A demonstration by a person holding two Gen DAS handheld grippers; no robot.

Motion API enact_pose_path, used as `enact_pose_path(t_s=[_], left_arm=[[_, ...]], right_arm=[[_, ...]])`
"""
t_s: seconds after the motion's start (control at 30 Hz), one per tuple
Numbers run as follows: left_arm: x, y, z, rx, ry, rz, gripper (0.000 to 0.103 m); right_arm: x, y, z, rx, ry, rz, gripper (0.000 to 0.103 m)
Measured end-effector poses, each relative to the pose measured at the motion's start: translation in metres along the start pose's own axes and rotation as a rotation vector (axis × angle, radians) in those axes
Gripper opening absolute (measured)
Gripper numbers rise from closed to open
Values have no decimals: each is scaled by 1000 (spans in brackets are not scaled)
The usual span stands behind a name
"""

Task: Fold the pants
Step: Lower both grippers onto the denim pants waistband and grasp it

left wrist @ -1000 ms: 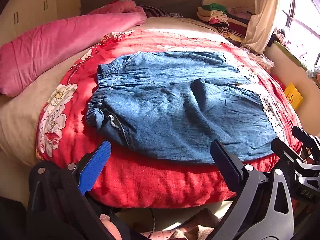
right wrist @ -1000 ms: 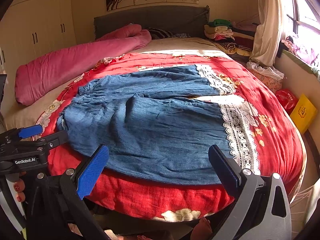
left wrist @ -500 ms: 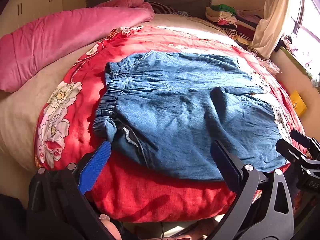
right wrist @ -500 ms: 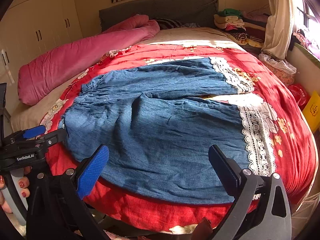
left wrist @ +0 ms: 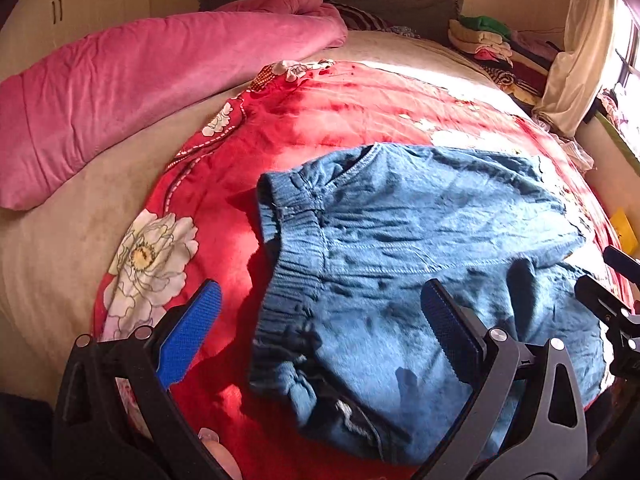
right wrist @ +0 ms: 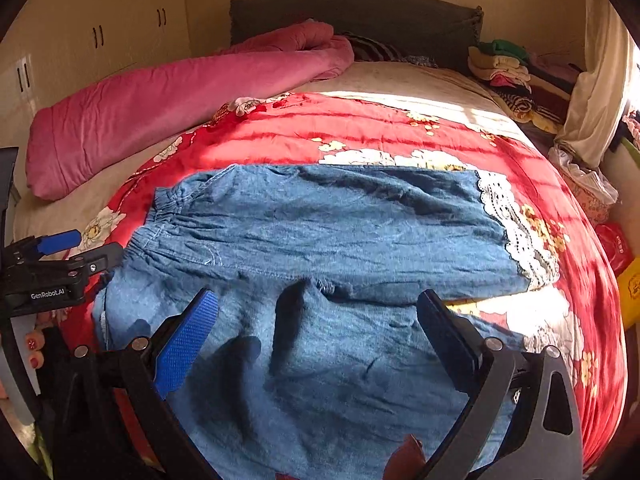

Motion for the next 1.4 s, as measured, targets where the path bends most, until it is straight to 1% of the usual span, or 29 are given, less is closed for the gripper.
enact_pose_path(t_s=[0.1, 0.27, 0.4, 0.57, 0.6, 0.63, 0.67, 0.7, 0.73, 0.77, 0.83, 0.9, 1.0, 1.13, 1.23, 1.33, 1.4], left_arm=[[12, -19, -25, 24, -25, 17, 94], [30, -50, -65, 47, -30, 45, 94], [37, -68, -95, 73, -2, 52, 94], [36, -77, -124, 87, 60, 50, 93], [35, -77, -128, 90, 72, 47, 91], [33, -77, -131, 97, 85, 40, 82], [31, -76, -135, 104, 95, 32, 77], [30, -76, -138, 109, 104, 26, 65], [29, -76, -139, 108, 107, 18, 58], [28, -76, -140, 98, 101, 4, 54], [31, -79, -140, 81, 126, -1, 36], [37, -82, -136, 60, 176, 24, 29], [44, -83, -130, 32, 222, 50, 25], [41, -87, -115, -8, 261, 24, 23], [38, -90, -100, -41, 294, 5, 23], [33, -91, -84, -73, 322, -28, 22], [28, -89, -75, -85, 337, -54, 22]], right_arm=[[1, -18, -16, 6, 4, 12, 99], [6, -44, -44, 17, 7, 49, 99], [12, -61, -72, 36, 9, 80, 99], [18, -77, -109, 65, 12, 125, 99], [20, -80, -116, 73, 14, 134, 99], [21, -82, -123, 80, 14, 142, 99], [22, -85, -130, 86, 13, 153, 99], [23, -87, -135, 90, 9, 164, 99], [24, -90, -142, 94, 8, 178, 99], [25, -93, -147, 97, 9, 193, 99], [28, -100, -158, 103, -8, 225, 99], [31, -105, -167, 108, -6, 259, 99], [35, -110, -180, 121, 3, 302, 99], [39, -114, -197, 158, -18, 321, 99], [44, -115, -210, 186, -27, 363, 99], [51, -119, -219, 211, -65, 422, 99], [58, -121, -223, 224, -99, 493, 99]])
Point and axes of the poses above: each gripper's, at about its wrist camera, not at the fingertips, and z roughly against the way its jaws point, x to its left, y to its underside, the point moved 1 cm from there along -z, roughly the way its jaws point
